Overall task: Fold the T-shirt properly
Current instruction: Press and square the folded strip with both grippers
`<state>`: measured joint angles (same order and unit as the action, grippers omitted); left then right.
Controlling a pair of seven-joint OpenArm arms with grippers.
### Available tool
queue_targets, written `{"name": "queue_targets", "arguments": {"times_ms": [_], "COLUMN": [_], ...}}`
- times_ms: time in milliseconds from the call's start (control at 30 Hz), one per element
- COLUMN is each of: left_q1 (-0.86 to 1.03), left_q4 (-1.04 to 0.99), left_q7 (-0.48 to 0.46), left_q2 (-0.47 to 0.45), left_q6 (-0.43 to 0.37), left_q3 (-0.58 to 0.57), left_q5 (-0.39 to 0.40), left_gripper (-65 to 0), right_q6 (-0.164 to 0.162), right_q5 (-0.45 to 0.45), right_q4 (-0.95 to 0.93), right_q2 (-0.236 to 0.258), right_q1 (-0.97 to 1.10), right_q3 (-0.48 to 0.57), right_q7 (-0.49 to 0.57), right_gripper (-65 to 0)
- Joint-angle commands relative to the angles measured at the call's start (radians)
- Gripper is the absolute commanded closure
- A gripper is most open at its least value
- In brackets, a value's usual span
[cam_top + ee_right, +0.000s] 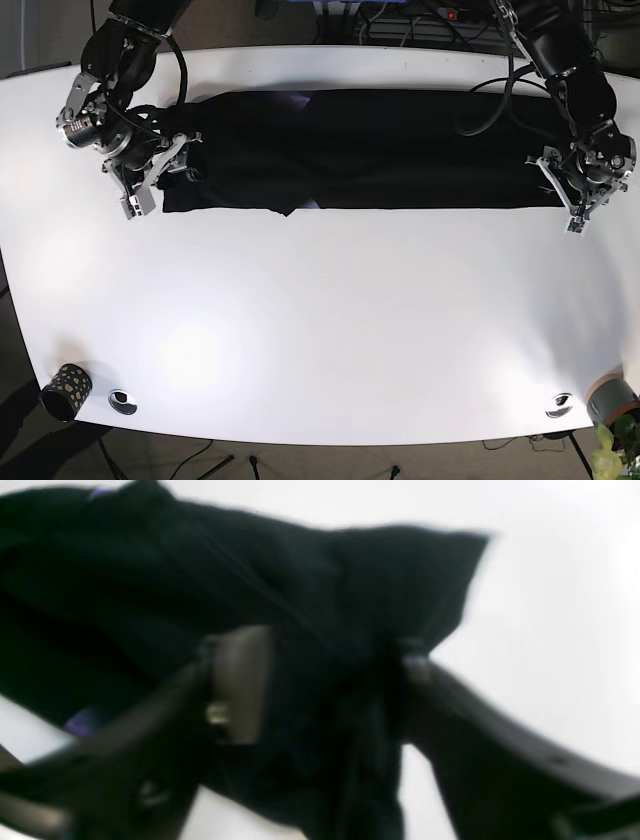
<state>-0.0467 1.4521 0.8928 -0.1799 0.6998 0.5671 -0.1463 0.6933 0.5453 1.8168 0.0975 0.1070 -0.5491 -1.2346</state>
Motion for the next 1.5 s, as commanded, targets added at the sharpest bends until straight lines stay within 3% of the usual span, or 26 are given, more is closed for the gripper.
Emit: {"name": "queue_targets", "arguments": {"times_ms": [0, 167, 333, 600, 800, 1033, 1200, 1333, 1467], "left_q1": [-0.011, -0.002, 0.051, 0.149, 0.138, -0.02, -0.109, -0.117, -0.118], "left_q4": [0.065, 0.174, 0.192, 0.183, 0.062, -0.104, -0.106, -0.001, 0.058], "left_q7": [-0.008, -0.001, 0.07, 0.071, 0.006, -0.021, -0.007, 0.062, 0.116], "left_q2": [-0.003, 0.016, 0.013, -0.008, -0.007, -0.003, 0.052, 0.058, 0.056], "left_q6": [-0.002, -0.002, -0.002, -0.002, -0.002, -0.002, -0.002, -0.002, -0.002], "left_q3": [0.0, 0.0, 0.003, 0.003, -0.008, -0.052, -0.048, -0.043, 0.035], "left_q5": [0.004, 0.066, 0.09, 0.092, 0.092, 0.092, 0.092, 0.095, 0.184], "left_gripper": [-32.2, -32.5, -32.5, -32.5, -32.5, -32.2, -32.2, -32.5, -36.7], "right_q6": [0.005, 0.005, 0.005, 0.005, 0.005, 0.005, 0.005, 0.005, 0.005], "right_q5": [0.022, 0.022, 0.012, 0.011, 0.011, 0.011, 0.011, 0.019, 0.02], "right_q4": [0.09, 0.13, 0.107, -0.096, -0.317, -0.53, -0.592, -0.59, -0.589], "right_q2": [0.001, -0.008, -0.014, -0.003, 0.066, 0.158, 0.209, 0.236, 0.239], "right_q1": [0.001, 0.009, 0.049, 0.044, 0.003, -0.119, -0.211, -0.229, -0.238], "right_q3": [0.008, 0.12, 0.223, 0.248, 0.249, 0.249, 0.249, 0.249, 0.249], "right_q7": [0.026, 0.026, 0.031, 0.085, 0.247, 0.349, 0.365, 0.364, 0.364], "right_gripper": [-42.8, -43.4, -42.0, -42.0, -42.0, -42.0, -42.0, -42.0, -42.0]}}
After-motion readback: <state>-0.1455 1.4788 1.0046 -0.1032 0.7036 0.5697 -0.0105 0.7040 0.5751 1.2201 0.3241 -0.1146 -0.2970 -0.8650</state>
